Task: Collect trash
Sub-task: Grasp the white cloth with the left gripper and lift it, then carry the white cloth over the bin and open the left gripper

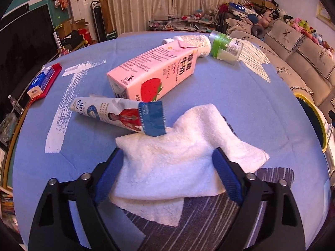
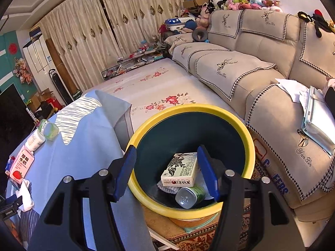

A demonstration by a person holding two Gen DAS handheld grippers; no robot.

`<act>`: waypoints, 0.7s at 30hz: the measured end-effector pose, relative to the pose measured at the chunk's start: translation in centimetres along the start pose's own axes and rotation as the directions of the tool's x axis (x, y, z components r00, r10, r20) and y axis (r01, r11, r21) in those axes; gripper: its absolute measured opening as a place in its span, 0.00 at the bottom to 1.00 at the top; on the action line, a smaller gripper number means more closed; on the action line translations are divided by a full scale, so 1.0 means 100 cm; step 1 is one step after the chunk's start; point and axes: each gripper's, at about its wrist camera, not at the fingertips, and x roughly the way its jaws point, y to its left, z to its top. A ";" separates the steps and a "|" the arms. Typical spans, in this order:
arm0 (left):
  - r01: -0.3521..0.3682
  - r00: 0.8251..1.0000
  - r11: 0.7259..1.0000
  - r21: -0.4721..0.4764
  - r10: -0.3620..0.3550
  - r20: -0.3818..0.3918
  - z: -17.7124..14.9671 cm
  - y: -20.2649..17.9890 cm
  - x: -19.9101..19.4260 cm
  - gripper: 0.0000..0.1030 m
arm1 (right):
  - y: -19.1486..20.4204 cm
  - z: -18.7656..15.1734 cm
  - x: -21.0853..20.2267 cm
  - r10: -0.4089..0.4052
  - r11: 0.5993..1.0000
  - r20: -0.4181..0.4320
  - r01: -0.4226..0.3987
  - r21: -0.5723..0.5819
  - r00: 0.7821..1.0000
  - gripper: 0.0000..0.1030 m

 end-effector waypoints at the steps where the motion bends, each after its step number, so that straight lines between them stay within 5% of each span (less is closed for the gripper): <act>1: 0.002 1.000 1.000 0.000 -0.002 0.000 0.000 -0.002 -0.001 0.71 | -0.001 0.000 0.000 0.005 1.000 -0.003 -0.005 0.003 1.000 0.56; 3: 0.008 1.000 1.000 -0.001 -0.008 0.002 -0.001 -0.006 -0.004 0.61 | -0.003 -0.001 0.000 0.014 1.000 -0.004 -0.014 0.010 1.000 0.56; 8: 0.068 0.998 0.998 0.004 -0.068 -0.012 -0.009 -0.017 -0.015 0.15 | -0.008 -0.003 -0.002 0.023 0.999 -0.002 -0.023 0.028 1.000 0.56; 21: 0.181 0.977 0.978 0.105 -0.191 0.098 -0.006 -0.070 -0.079 0.10 | -0.024 -0.003 -0.025 -0.001 0.999 0.041 -0.001 0.042 0.999 0.56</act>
